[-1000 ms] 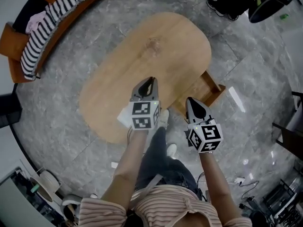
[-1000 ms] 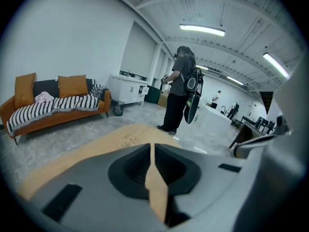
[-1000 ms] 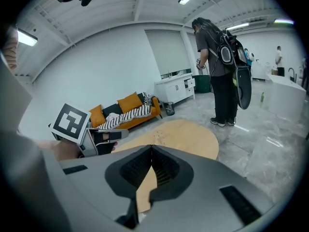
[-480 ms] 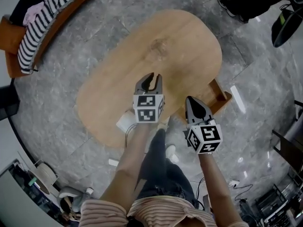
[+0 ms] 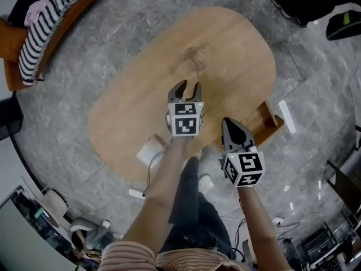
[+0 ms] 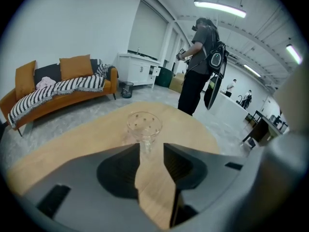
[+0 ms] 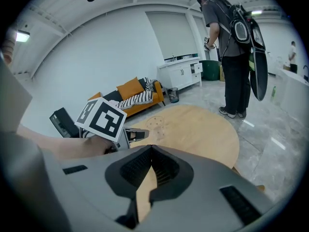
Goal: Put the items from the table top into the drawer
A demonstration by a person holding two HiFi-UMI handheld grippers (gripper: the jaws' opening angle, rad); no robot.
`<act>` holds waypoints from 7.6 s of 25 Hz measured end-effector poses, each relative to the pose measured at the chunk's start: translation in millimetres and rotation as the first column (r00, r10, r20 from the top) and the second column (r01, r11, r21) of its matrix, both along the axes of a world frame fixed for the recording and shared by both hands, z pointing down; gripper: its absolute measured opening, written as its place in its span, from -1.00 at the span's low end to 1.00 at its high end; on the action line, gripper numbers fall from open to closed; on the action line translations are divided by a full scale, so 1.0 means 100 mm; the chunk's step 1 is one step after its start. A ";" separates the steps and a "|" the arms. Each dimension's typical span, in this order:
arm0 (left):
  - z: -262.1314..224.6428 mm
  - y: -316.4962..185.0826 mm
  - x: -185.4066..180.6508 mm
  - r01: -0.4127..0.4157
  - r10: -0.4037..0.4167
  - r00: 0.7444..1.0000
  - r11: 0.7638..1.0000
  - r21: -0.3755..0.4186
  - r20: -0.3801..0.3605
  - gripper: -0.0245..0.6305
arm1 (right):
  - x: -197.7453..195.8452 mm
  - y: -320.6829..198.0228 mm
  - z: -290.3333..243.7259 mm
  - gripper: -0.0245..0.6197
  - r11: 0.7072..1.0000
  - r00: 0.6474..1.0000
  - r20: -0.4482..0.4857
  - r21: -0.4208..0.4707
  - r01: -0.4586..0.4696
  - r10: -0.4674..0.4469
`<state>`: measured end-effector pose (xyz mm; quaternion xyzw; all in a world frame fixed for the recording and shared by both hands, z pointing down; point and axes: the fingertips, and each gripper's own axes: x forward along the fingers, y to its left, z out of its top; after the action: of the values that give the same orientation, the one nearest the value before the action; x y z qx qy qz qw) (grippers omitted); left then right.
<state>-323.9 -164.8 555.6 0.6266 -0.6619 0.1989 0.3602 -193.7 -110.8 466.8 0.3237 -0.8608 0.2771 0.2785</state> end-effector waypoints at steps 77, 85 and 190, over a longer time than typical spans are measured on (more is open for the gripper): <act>-1.30 0.28 1.00 -0.279 0.262 0.959 0.938 0.207 0.104 -0.74 | 0.63 0.08 -0.22 -0.90 0.968 0.968 -0.014 0.041 -0.249 0.250; -1.39 0.46 1.43 -0.344 0.338 0.939 0.912 0.224 0.067 -0.74 | 1.03 0.29 -0.24 -0.90 0.943 0.943 -0.025 0.033 -0.332 0.333; 2.21 0.89 4.01 -0.520 0.542 0.840 0.813 -0.263 0.015 -0.74 | 3.35 0.73 2.17 -0.90 0.924 0.953 -0.134 -0.243 -0.296 0.270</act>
<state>76.8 -75.8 776.5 0.7267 -0.4457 0.4006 0.3360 141.7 -37.7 684.1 0.4184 -0.7464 0.4089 0.3173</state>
